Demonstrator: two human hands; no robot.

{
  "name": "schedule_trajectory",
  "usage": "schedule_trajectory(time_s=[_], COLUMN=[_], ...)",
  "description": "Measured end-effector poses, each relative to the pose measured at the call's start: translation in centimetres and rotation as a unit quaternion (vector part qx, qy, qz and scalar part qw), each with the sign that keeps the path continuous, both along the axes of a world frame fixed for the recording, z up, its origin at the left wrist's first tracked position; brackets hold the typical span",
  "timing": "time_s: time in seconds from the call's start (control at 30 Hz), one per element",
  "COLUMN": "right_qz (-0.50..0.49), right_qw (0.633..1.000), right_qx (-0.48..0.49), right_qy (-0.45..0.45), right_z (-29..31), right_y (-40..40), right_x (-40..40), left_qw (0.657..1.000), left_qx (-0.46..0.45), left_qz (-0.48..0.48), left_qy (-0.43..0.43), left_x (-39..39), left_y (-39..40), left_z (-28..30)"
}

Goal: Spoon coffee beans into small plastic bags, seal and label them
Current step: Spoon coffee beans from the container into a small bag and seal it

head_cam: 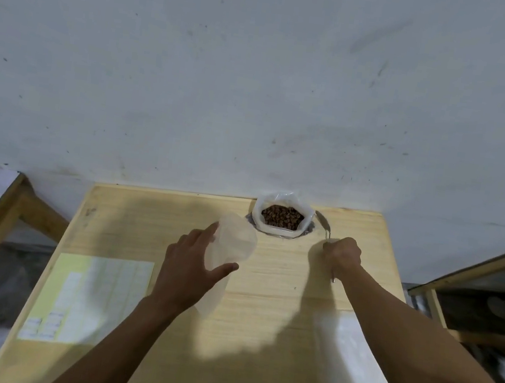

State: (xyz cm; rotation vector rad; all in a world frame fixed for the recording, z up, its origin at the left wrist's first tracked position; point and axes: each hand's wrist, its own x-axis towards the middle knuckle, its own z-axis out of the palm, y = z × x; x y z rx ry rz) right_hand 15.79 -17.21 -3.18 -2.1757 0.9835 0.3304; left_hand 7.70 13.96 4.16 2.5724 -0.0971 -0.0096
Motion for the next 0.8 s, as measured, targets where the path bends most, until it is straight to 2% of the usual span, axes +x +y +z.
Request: schedule_trajectory(time_s=[0.13,0.27,0.33,0.5,0.57,0.67,0.73,0.8], right_qz=[-0.006,-0.075,-0.049,0.001,-0.022,-0.077,-0.11,-0.12], right_qw=[0.998,0.979,0.966,0.955,0.941,0.895,0.87,0.862], right_qx=[-0.01,0.039,0.081,0.116,0.135,0.206,0.244,0.253], right_qy=[-0.054,-0.188,-0.24,-0.272,-0.311,-0.388,-0.414,-0.423], right_z=[0.3,2.0,3.3,6.3,7.6,9.2,9.7,9.6], right_y=[-0.7,-0.4,0.1,0.9,1.2,1.9,2.6,3.4], right_x=[-1.0,-2.7,-3.4,-3.3,-2.8,-1.9,-1.4,-0.9], left_qw=[1.0,1.0,1.0,0.999,0.999,0.999,0.999,0.999], left_qx=[0.005,0.007,0.004,0.011,0.013,0.011,0.016,0.022], left_qz=[-0.007,-0.02,-0.025,-0.039,-0.044,-0.047,-0.047,-0.046], left_qy=[0.006,0.007,0.008,0.013,0.014,0.014,0.014,0.014], left_x=[0.8,1.6,2.0,2.7,2.8,2.8,2.7,2.6], left_y=[-0.1,-0.2,-0.3,-0.5,-0.5,-0.4,-0.2,0.1], left_z=[0.3,0.5,0.5,0.5,0.5,0.3,0.2,0.1])
